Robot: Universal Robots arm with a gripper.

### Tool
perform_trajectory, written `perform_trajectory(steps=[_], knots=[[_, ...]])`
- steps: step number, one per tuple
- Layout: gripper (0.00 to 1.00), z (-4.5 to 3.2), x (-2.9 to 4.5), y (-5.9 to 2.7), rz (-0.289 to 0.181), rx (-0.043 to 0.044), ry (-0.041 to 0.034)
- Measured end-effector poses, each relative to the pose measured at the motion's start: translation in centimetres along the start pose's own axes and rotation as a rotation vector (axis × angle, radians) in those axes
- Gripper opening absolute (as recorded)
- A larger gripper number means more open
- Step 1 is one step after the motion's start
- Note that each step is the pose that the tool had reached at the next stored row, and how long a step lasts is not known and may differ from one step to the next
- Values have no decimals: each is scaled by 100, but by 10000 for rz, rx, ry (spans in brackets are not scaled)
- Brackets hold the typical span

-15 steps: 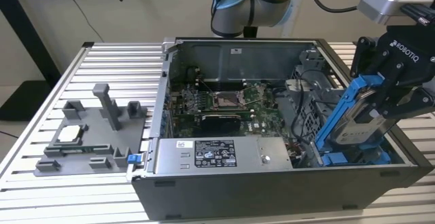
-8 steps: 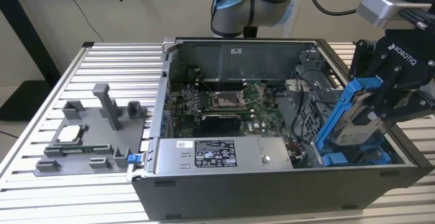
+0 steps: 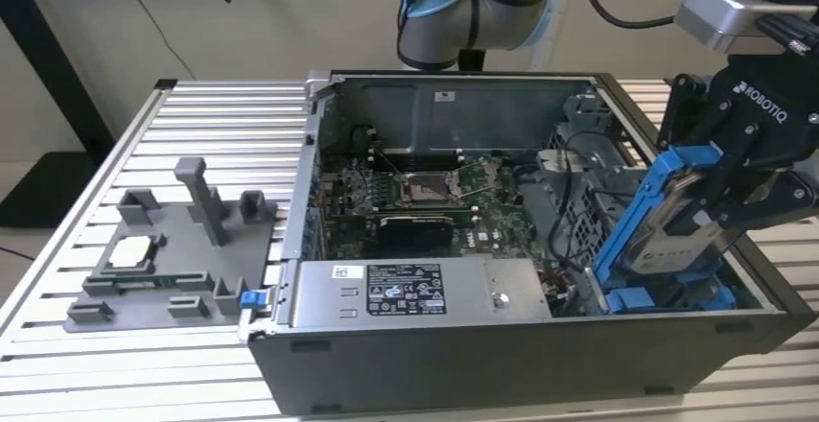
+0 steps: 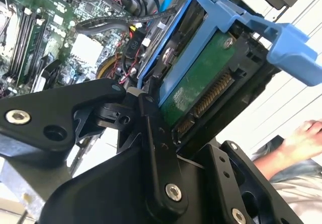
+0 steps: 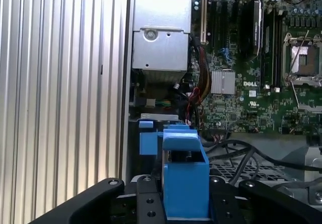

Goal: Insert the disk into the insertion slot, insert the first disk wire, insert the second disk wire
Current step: 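Insert the disk into the insertion slot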

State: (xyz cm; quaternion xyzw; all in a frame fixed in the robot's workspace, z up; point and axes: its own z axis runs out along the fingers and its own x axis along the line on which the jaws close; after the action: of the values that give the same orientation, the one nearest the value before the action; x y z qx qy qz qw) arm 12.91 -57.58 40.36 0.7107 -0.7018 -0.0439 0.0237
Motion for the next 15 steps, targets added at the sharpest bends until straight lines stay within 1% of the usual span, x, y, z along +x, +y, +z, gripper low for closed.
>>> perform_trajectory(steps=[4, 8, 10, 12, 13, 15], knots=[[0, -4, 12, -13, 6, -66, 5], [0, 3, 22, -14, 8, -96, 13], [0, 27, 23, -10, 12, -99, 28], [0, 78, 26, -8, 6, -95, -5], [0, 89, 25, -11, 1, -95, -7], [0, 80, 25, -8, 6, -127, 11]])
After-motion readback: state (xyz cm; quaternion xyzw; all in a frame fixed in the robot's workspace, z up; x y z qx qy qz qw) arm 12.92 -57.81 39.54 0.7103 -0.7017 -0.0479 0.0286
